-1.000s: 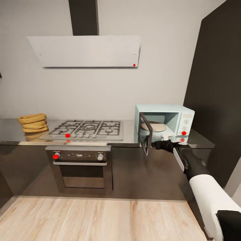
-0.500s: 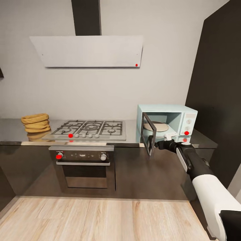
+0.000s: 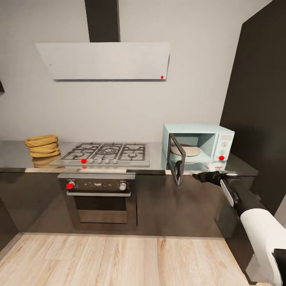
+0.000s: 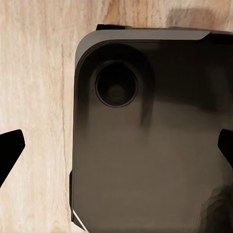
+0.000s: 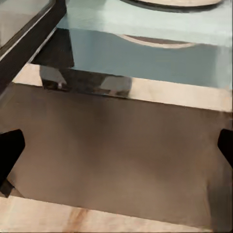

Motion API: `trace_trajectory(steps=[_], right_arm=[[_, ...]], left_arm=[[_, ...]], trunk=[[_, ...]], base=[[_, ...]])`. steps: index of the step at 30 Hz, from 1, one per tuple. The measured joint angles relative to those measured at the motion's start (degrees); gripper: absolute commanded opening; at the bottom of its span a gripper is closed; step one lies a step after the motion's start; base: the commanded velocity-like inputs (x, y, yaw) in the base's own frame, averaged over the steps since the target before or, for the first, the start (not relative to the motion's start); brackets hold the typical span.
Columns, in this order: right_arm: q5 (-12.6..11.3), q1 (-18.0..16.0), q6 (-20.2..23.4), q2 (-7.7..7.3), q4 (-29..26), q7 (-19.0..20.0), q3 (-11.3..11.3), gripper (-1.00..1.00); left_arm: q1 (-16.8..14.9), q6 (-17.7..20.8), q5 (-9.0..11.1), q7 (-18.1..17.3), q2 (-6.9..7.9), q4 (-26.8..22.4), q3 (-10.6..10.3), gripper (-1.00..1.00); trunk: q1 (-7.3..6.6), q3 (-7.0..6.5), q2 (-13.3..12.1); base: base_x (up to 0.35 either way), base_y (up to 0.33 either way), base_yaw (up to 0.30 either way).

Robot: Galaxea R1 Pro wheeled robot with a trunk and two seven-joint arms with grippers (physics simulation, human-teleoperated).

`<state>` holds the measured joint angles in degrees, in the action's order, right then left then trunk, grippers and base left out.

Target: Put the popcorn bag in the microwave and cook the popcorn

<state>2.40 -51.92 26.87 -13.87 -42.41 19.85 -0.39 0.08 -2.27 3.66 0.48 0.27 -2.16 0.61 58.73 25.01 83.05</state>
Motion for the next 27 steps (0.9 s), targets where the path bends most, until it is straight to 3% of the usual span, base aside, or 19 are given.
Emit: trace_trajectory(steps=[2, 5, 7, 9, 12, 14, 17, 20, 24, 27], right_arm=[[0.0, 0.0, -0.9, -3.0, 5.5, -0.9, -1.0, 1.0], [-0.1, 0.0, -3.8, -5.59, 12.6, -1.4, -2.1, 1.0], [0.0, 0.0, -7.6, -8.11, 20.6, -1.5, -2.3, 1.0], [-0.1, 0.0, -11.5, -9.32, 27.6, -1.4, -2.4, 1.0], [0.0, -0.1, -20.8, -11.31, 40.6, -1.3, -2.2, 1.0], [0.0, -0.3, -23.5, -11.55, 43.0, -1.3, -2.2, 1.0], [-0.1, 2.4, -24.9, -11.05, 44.1, -1.4, -2.2, 1.0], [-0.2, 8.2, -25.2, -10.28, 44.2, -1.5, -2.1, 1.0], [-0.2, 19.1, -27.8, -3.26, 44.2, -3.3, -2.1, 1.0], [0.0, 24.8, -29.9, 2.26, 44.2, -10.2, -2.1, 1.0]], left_arm=[[0.0, 0.0, 0.0, 0.0, 0.0, 0.0, 0.0, 1.0], [0.0, 0.0, 0.0, 0.0, 0.0, 0.0, 0.0, 1.0], [0.0, 0.0, 0.0, 0.0, 0.0, 0.0, 0.0, 1.0], [0.0, 0.0, 0.0, 0.0, 0.0, 0.0, 0.0, 1.0], [0.0, 0.0, 0.0, 0.0, 0.0, 0.0, 0.0, 1.0], [0.0, 0.0, 0.0, 0.0, 0.0, 0.0, 0.0, 1.0], [0.0, 0.0, 0.0, 0.0, 0.0, 0.0, 0.0, 1.0], [0.0, 0.0, 0.0, 0.0, 0.0, 0.0, 0.0, 1.0], [0.0, 0.0, 0.0, 0.0, 0.0, 0.0, 0.0, 1.0], [0.0, 0.0, 0.0, 0.1, 0.03, 0.0, 0.1, 1.0]], trunk=[[0.0, 0.0, 0.0], [0.0, 0.0, 0.0], [0.0, 0.01, 0.0], [0.0, 0.01, 0.0], [0.0, 0.01, 0.0], [0.0, 0.0, 0.0], [0.0, 0.01, 0.0], [0.0, 0.01, 0.0], [0.0, 0.01, 0.0], [0.0, 0.02, 0.0]], base=[[0.0, 0.0, 0.0], [0.0, 0.0, 0.0], [0.0, 0.0, 0.0], [0.0, 0.0, 0.0], [0.0, 0.0, 0.0], [0.0, 0.0, 0.0], [0.0, 0.0, 0.0], [0.0, 0.0, 0.0], [0.0, 0.0, 0.0], [0.0, 0.0, 0.0]])
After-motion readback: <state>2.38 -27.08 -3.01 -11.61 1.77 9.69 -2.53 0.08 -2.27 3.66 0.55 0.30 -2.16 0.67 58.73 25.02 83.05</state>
